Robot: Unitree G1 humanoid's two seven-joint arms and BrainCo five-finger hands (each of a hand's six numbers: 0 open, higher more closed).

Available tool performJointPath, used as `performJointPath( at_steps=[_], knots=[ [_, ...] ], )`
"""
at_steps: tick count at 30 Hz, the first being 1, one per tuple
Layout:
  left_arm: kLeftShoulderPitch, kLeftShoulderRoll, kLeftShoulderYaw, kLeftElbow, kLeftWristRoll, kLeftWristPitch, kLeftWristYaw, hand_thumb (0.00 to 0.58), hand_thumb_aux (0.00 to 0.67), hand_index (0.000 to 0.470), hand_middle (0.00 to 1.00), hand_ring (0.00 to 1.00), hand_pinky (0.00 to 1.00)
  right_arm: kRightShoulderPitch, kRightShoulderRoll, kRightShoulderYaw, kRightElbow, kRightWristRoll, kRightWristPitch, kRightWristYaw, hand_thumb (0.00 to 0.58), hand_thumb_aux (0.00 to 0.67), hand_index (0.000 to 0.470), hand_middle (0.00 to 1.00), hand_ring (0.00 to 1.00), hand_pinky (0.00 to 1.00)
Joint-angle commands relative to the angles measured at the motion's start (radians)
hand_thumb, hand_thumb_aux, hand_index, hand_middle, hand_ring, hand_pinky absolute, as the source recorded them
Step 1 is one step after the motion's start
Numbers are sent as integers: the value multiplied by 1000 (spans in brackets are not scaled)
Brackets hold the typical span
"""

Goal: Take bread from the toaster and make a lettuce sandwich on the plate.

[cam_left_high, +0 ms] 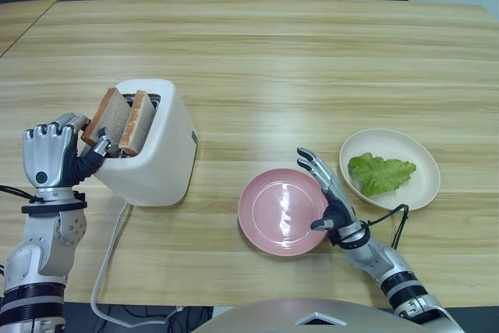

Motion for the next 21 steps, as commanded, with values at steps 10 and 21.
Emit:
performJointPath(
  at_steps=[10,21],
  knots=[
    [-107,-124,35,-11,-224,-55,41,580,670,470,1000,1000,1000,38,2,7,54,22,11,-9,0,0,0,0,0,0],
    [-180,-283,148,-138,-465,-146,30,580,670,470,1000,1000,1000,36,7,7,56,32,13,-12,0,0,0,0,0,0]
  ],
)
